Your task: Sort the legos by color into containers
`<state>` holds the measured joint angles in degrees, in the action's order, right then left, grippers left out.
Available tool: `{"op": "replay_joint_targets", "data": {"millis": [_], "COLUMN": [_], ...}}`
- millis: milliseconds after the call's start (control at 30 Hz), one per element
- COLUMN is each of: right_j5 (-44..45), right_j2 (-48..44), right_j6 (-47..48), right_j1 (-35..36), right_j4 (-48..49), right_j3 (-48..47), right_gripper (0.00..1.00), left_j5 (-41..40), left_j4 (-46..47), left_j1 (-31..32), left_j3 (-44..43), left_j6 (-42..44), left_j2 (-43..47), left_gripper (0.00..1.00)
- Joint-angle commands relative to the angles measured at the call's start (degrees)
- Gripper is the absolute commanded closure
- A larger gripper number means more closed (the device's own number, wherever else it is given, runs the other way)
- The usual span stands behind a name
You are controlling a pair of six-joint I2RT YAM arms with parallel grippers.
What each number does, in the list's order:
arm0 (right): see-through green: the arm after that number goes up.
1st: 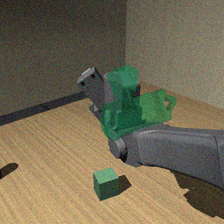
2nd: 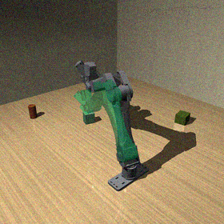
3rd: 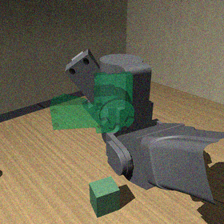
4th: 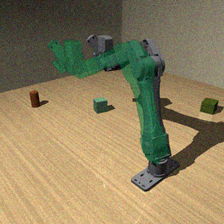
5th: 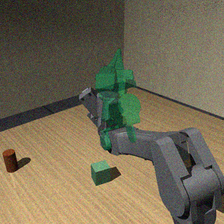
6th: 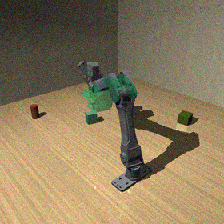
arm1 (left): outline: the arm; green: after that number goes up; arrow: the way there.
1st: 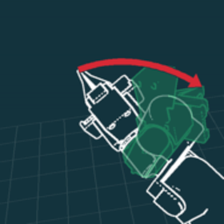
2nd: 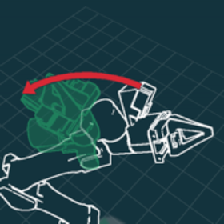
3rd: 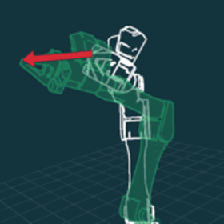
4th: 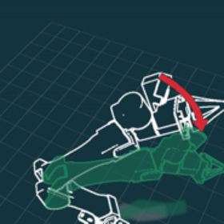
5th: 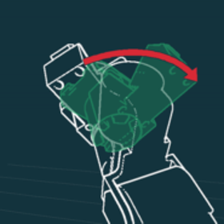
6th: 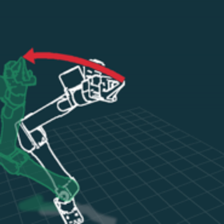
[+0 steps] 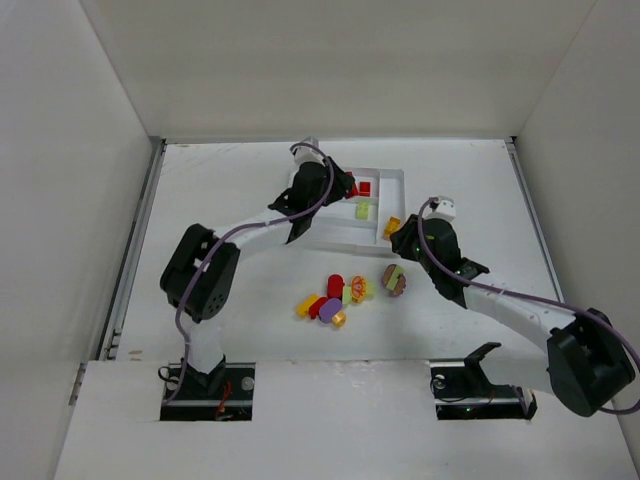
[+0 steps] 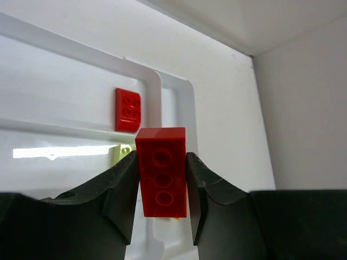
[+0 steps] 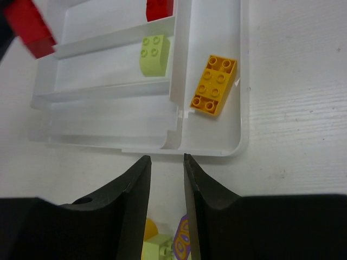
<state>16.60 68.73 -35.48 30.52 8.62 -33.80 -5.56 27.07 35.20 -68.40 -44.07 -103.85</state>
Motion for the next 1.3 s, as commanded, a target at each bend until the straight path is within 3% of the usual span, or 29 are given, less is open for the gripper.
{"op": "replay_joint_targets", "data": {"millis": [0,267,633,1033,1267], "right_j5": [-2.5,-6.7,-7.4,-7.7,-7.4], "right_j2": [-4.1,-5.8,-4.9,-4.7,-4.8], "right_j6": [-1.6,-2.6,-2.6,-2.6,-2.2], "right_j1": [-0.6,-3.1,-2.2,-2.1,-2.1], "right_j4": [6.5,10.0,11.3,11.6,11.5], "right_j3": [0.8,3.9,3.5,3.6,3.6], "right_gripper": [0.63,0.63,0.61,0.60,0.56], "left_j5": [-4.5,-7.6,-8.5,-11.1,-11.1], "left_j4": [-5.8,-7.0,-7.8,-8.9,-8.8], "left_j1": [-0.4,-1.6,-2.7,-0.8,-0.6], "left_j3": [-8.4,-21.1,-30.6,-30.9,-27.7], "left_j6": [3.1,4.5,4.2,3.7,5.0], "left_j2": [-5.5,-16.9,-25.9,-27.4,-23.8], "left_gripper": [0.86,0.85,0.81,0.73,0.56]}}
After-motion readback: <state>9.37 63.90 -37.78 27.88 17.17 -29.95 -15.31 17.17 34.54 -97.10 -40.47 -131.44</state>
